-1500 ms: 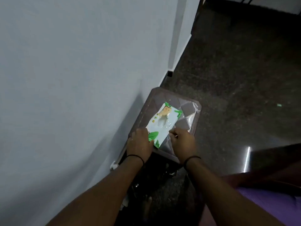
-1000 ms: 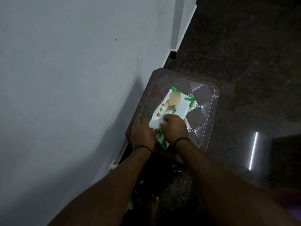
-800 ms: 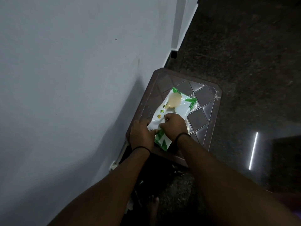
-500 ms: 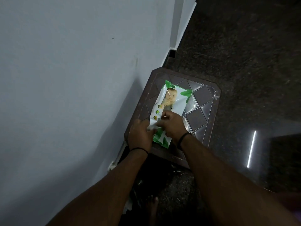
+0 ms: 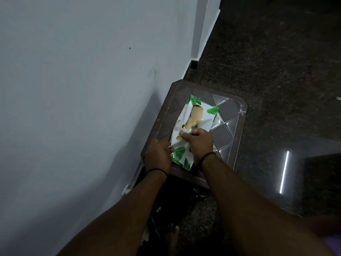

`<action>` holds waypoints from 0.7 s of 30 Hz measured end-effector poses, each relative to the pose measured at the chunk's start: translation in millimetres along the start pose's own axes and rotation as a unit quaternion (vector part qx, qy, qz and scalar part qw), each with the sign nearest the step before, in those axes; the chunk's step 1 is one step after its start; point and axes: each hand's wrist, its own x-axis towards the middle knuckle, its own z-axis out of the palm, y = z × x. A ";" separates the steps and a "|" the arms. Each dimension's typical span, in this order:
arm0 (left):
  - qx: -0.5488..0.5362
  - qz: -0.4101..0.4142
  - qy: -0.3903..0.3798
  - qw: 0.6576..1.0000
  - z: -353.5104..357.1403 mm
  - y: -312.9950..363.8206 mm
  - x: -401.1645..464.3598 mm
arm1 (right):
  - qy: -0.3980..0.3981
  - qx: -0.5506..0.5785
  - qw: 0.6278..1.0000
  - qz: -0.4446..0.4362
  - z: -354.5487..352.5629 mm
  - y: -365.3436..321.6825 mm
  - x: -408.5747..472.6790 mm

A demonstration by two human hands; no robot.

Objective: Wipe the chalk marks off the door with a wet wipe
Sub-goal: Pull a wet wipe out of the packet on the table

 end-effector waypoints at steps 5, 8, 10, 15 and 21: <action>-0.004 0.002 0.002 1.000 -1.5 1.4 -3.1 | 0.097 -0.180 0.973 -0.107 -5.5 7.7 -3.9; 0.013 0.001 0.015 1.000 -1.2 2.3 -6.3 | 0.127 -0.218 0.956 -0.153 -12.9 7.9 -9.2; 0.085 0.031 0.044 0.995 0.5 2.7 -10.6 | 0.133 -0.221 0.955 -0.148 -18.8 5.7 -12.1; 0.140 0.090 0.099 0.981 -4.6 15.2 -19.8 | 0.103 -0.269 0.943 -0.168 -29.3 0.8 -20.1; -0.044 0.104 0.086 0.990 -34.2 49.4 -24.9 | 0.052 -0.095 0.983 -0.148 -34.5 -24.0 -45.5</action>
